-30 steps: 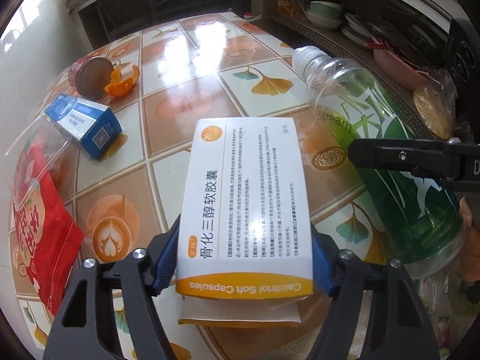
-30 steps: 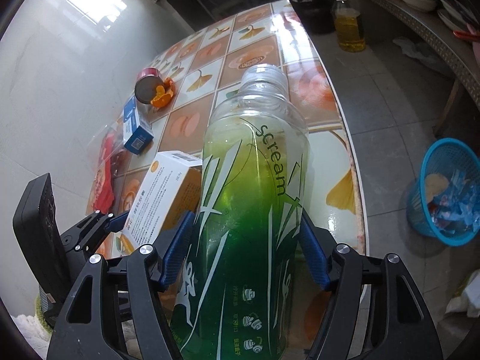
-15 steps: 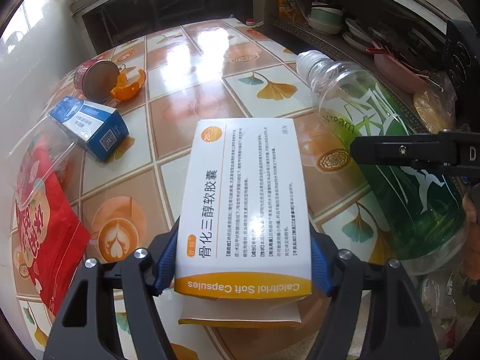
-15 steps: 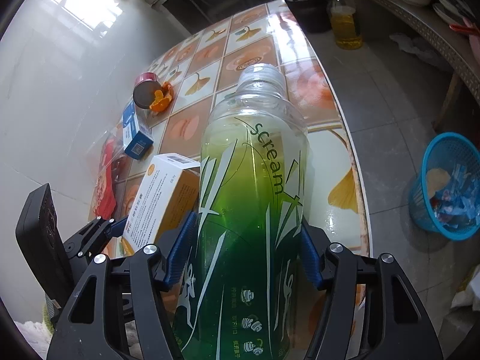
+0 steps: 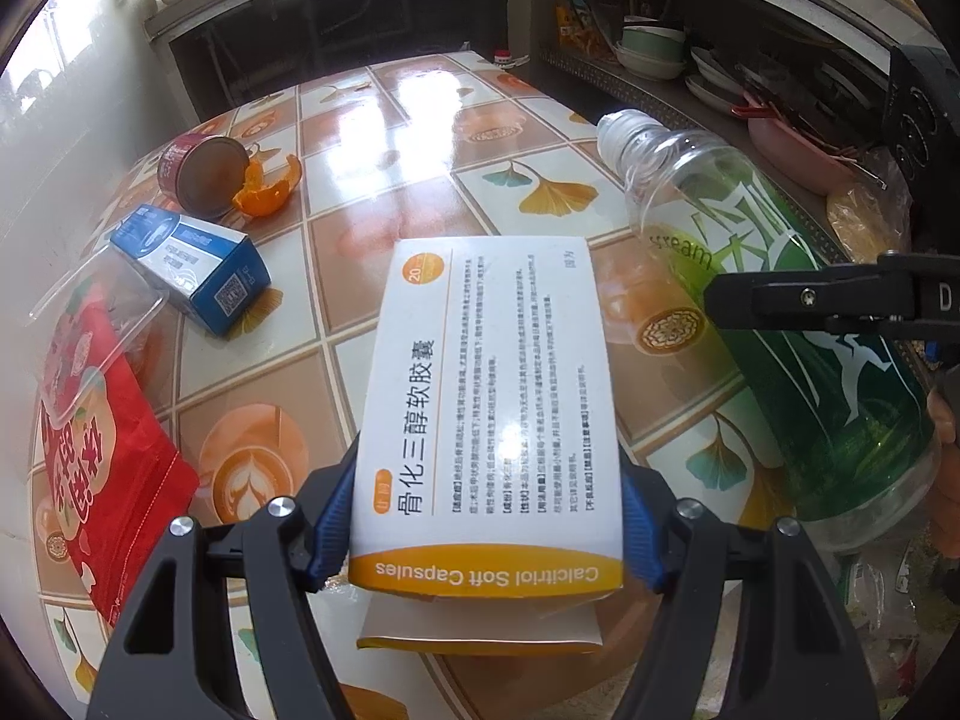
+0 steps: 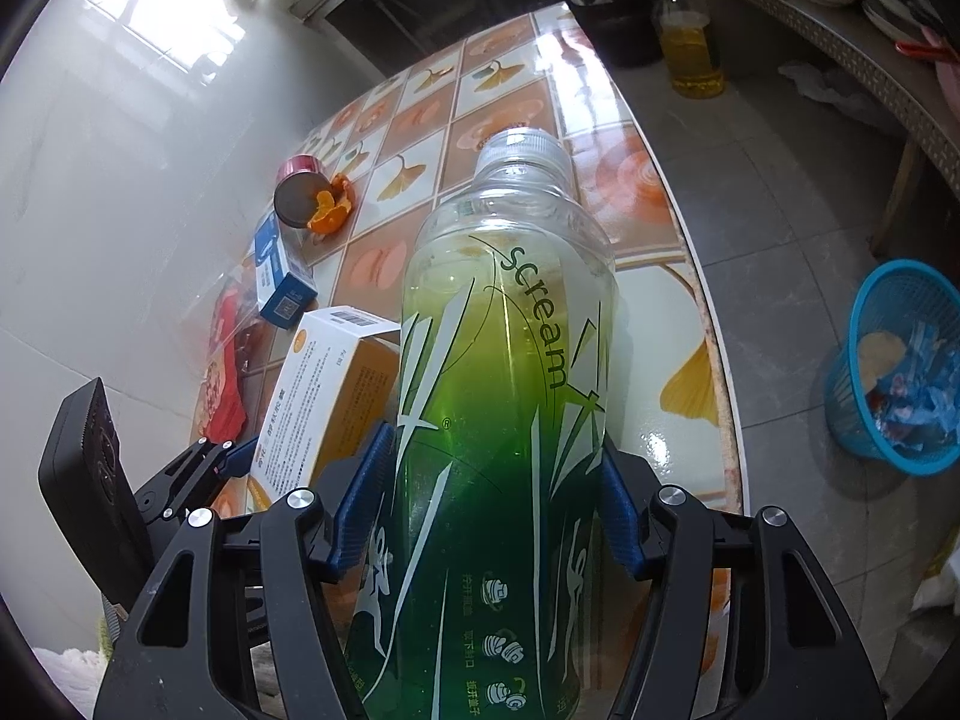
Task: Collect trash
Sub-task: 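Lift the medicine box with the left tool while the right tool holds the bottle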
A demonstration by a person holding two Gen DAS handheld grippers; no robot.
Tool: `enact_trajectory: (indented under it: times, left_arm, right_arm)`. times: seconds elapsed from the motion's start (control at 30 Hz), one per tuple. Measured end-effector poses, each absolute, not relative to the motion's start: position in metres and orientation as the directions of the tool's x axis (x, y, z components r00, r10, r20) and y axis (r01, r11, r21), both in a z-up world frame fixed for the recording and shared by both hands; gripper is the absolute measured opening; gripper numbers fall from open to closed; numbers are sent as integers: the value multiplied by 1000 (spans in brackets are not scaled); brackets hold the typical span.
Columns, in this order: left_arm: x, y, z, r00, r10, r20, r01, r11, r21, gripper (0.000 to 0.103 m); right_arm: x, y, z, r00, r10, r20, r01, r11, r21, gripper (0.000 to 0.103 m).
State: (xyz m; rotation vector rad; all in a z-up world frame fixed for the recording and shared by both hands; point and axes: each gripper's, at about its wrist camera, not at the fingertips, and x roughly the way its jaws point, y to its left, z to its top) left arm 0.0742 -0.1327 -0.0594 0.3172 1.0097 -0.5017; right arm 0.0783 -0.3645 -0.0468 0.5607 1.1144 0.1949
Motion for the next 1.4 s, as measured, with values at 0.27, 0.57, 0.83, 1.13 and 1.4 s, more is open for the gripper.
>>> enact_trajectory:
  times: [0.27, 0.57, 0.83, 1.13, 1.4]
  left_arm:
    - [73, -133, -57, 446, -249, -860, 534, 845, 32, 70]
    - [73, -132, -57, 446, -249, -860, 534, 845, 33, 70]
    - [73, -132, -57, 445, -249, -860, 535, 844, 33, 70]
    - [74, -132, -57, 447, -247, -860, 534, 845, 35, 70]
    - [74, -132, -57, 448, -246, -860, 534, 845, 36, 70]
  right_arm:
    - [79, -365, -45, 442, 421, -792, 121, 847, 518, 59]
    - [79, -364, -46, 442, 420, -793, 122, 847, 517, 59]
    - [80, -365, -46, 442, 421, -792, 122, 847, 518, 59]
    - [79, -365, -46, 442, 421, -792, 122, 846, 519, 59]
    - [79, -366, -46, 442, 422, -791, 122, 846, 519, 59]
